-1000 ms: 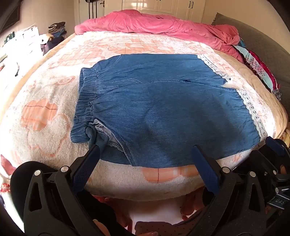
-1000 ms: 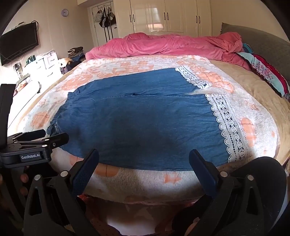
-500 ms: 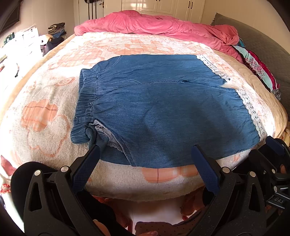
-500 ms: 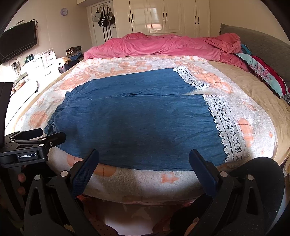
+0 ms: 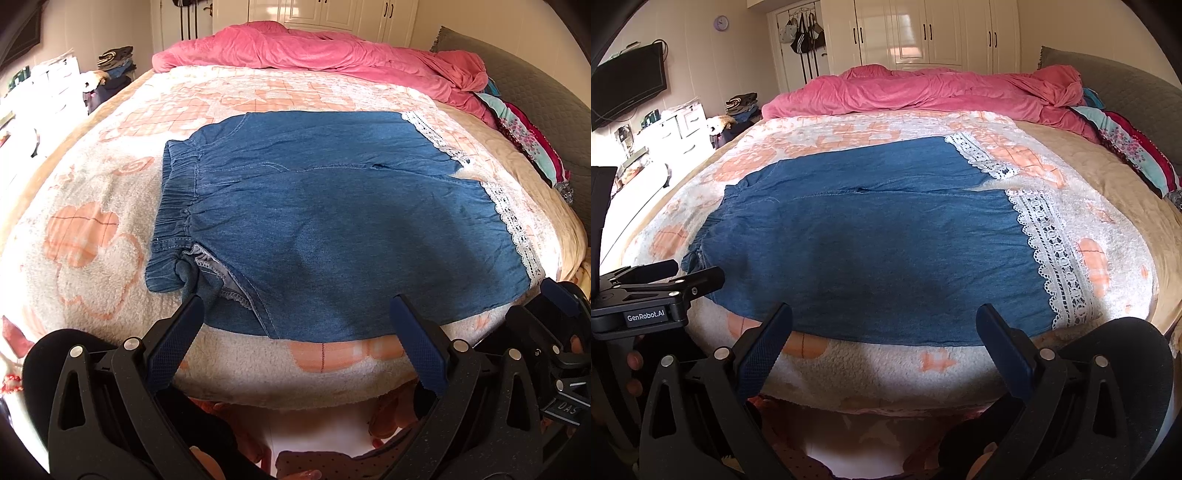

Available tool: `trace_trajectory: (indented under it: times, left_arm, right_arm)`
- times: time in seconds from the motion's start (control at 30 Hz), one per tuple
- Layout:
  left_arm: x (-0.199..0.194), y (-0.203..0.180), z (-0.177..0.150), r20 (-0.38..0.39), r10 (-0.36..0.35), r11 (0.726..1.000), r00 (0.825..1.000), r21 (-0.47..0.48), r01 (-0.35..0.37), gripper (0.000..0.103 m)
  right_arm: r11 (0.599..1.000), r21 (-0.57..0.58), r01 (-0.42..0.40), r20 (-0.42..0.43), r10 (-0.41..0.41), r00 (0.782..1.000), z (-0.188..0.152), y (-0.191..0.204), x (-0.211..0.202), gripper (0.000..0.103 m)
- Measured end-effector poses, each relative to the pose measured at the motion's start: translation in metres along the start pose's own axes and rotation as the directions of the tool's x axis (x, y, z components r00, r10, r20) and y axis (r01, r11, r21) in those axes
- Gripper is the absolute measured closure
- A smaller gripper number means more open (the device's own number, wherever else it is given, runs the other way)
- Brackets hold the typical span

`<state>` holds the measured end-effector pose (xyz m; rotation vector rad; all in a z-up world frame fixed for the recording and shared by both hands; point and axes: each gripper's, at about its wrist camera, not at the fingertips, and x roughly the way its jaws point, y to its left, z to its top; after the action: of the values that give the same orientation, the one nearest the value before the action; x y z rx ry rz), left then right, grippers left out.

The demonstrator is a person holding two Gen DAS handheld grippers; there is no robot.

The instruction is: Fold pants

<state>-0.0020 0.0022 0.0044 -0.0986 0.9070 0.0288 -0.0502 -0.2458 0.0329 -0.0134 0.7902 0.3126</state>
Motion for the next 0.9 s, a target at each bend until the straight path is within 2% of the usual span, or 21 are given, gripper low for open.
trace_trajectory:
  times: [0.9]
  left_arm:
    - [0.0052,0.0036,0.0023,0.003,-0.012,1.000,1.000,-0.008,0.012,0.009]
  right_arm:
    - [1.000,0.000,-0.013,-0.003,0.013,1.000,0.0050,-0.0016,0.0062,0.004]
